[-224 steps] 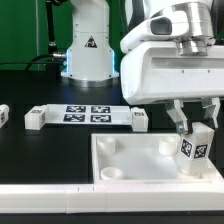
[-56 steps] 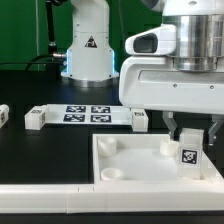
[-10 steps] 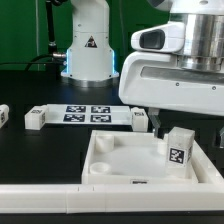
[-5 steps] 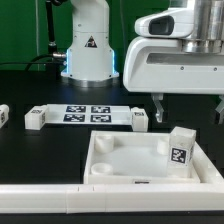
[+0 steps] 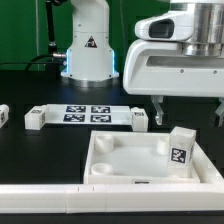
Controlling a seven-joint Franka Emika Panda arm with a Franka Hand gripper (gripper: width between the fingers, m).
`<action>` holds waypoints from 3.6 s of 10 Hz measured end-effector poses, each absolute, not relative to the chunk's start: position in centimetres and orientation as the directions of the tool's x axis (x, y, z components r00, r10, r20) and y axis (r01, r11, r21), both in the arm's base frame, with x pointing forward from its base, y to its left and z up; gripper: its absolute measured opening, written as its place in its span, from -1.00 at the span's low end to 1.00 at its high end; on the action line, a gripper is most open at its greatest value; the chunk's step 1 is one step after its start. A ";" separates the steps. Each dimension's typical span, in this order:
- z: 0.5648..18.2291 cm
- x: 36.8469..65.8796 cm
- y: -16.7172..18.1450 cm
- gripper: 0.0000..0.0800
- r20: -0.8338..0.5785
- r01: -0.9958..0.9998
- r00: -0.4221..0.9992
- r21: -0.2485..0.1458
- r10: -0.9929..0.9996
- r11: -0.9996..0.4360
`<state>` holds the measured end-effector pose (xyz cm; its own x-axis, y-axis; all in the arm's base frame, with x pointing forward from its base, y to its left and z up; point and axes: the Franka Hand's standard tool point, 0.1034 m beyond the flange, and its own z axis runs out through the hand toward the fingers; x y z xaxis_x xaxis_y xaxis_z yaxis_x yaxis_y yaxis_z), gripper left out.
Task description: Assemble square table
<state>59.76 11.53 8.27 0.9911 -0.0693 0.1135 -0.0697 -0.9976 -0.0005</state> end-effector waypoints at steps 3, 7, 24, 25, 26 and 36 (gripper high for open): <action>6.4 53.2 12.4 0.62 0.094 -0.045 0.995 -0.001 -0.045 -0.999; 6.3 53.5 12.4 0.62 0.097 -0.045 0.994 -0.001 -0.045 -0.999; 4.3 44.0 6.2 0.62 -0.511 -0.156 0.849 0.002 -0.135 -0.988; 4.6 44.4 6.8 0.62 -0.519 -0.224 0.842 -0.085 -0.149 -0.971; 4.5 44.5 6.7 0.62 -0.513 -0.251 0.844 -0.124 -0.154 -0.960; 3.0 43.3 8.1 0.62 -0.556 -0.183 0.824 -0.077 -0.110 -0.980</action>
Offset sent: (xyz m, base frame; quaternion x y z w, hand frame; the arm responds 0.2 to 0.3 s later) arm 0.0000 0.0000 0.0000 0.0000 0.0000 0.0000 1.0000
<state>43.28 8.12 3.04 0.8239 -0.1102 -0.5560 -0.1829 -0.9801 -0.0768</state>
